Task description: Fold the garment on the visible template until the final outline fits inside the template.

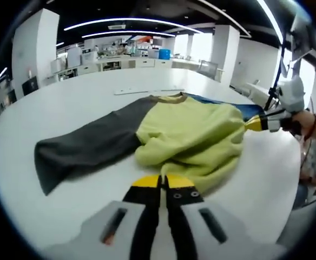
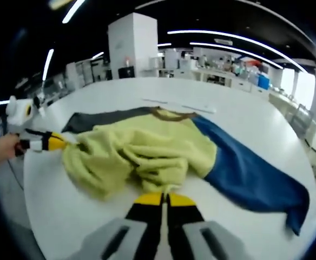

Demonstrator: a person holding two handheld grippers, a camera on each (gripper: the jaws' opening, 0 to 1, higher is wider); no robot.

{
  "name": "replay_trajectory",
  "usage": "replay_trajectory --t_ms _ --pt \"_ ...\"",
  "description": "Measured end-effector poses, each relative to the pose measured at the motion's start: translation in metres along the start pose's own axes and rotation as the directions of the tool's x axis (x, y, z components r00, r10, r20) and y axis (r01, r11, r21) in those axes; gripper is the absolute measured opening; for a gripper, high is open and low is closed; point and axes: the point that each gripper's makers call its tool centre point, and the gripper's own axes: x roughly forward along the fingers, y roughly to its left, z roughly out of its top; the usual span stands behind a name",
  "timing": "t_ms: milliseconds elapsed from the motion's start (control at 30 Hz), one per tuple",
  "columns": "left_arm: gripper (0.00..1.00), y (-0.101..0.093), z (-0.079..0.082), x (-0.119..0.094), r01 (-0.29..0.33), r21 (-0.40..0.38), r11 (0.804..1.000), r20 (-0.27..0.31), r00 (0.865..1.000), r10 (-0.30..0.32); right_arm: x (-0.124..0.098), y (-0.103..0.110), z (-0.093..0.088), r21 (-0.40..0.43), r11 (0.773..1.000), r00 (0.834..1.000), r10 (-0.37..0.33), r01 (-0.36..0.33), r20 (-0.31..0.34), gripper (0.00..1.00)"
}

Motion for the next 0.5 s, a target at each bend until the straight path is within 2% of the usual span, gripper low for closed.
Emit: replay_trajectory --t_ms 100,200,500 --pt "0.0 0.003 -0.004 -0.005 0.001 -0.023 1.0 -0.002 1.0 -0.001 -0.012 -0.003 -0.007 -0.011 1.0 1.0 -0.005 0.004 -0.008 0.0" --pt "0.0 0.002 -0.007 -0.012 -0.001 -0.03 1.0 -0.002 1.0 0.001 -0.022 -0.006 -0.01 0.012 1.0 1.0 -0.013 0.013 -0.007 0.0" --pt "0.0 -0.006 -0.015 -0.034 0.019 -0.041 0.999 -0.006 1.0 -0.02 -0.054 0.0 -0.028 0.023 1.0 1.0 -0.014 0.015 -0.023 0.0"
